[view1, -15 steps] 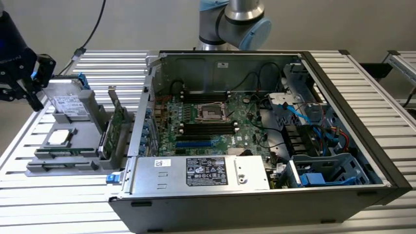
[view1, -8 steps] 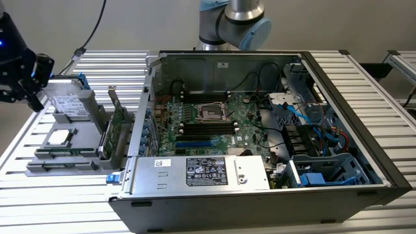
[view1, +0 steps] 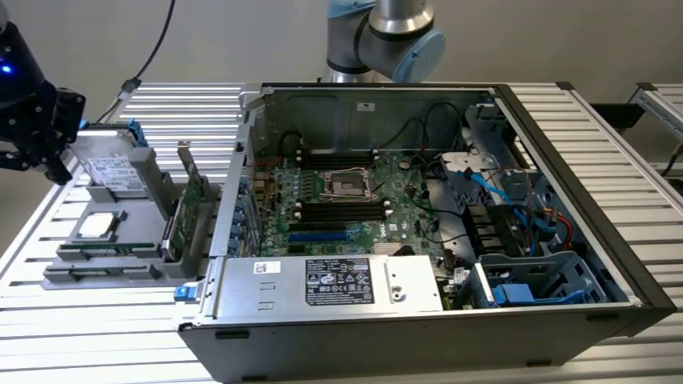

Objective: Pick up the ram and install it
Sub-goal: 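Pick up the ram and move it above insertion slot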

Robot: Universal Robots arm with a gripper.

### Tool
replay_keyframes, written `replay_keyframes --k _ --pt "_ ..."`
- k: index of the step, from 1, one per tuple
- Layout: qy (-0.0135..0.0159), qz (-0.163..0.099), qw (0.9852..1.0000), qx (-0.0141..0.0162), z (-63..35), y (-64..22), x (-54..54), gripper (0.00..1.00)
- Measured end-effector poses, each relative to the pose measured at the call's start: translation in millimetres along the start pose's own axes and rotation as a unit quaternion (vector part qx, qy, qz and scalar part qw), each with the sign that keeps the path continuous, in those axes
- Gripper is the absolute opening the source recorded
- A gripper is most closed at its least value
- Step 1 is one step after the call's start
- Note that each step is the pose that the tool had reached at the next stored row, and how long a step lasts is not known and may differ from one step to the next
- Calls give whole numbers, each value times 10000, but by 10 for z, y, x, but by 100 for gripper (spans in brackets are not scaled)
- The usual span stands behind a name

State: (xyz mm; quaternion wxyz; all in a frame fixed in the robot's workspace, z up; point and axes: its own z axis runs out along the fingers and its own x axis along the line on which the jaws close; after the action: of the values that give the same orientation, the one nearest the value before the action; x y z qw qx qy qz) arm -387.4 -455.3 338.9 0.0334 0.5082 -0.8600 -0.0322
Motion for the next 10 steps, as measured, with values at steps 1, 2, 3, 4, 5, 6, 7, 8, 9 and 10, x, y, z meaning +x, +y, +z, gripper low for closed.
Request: replay_keyframes --k 1,2,3,4,5,6,7,8,9,10 --pt "5 -85 10000 1 3 0 0 10" --pt "10 -177 9998 3 5 0 0 10" --pt "16 -267 9996 4 7 -1 0 10" --pt "23 -359 9994 5 9 -1 0 10" --pt "30 -449 9990 7 11 -1 0 10" --pt "38 -538 9985 9 13 -1 0 10" --pt "47 -630 9980 10 13 -1 0 10" --pt "55 -720 9974 12 16 -1 0 10" --pt "63 -806 9967 14 18 -2 0 10" --pt "70 -898 9959 17 20 -2 -1 10"
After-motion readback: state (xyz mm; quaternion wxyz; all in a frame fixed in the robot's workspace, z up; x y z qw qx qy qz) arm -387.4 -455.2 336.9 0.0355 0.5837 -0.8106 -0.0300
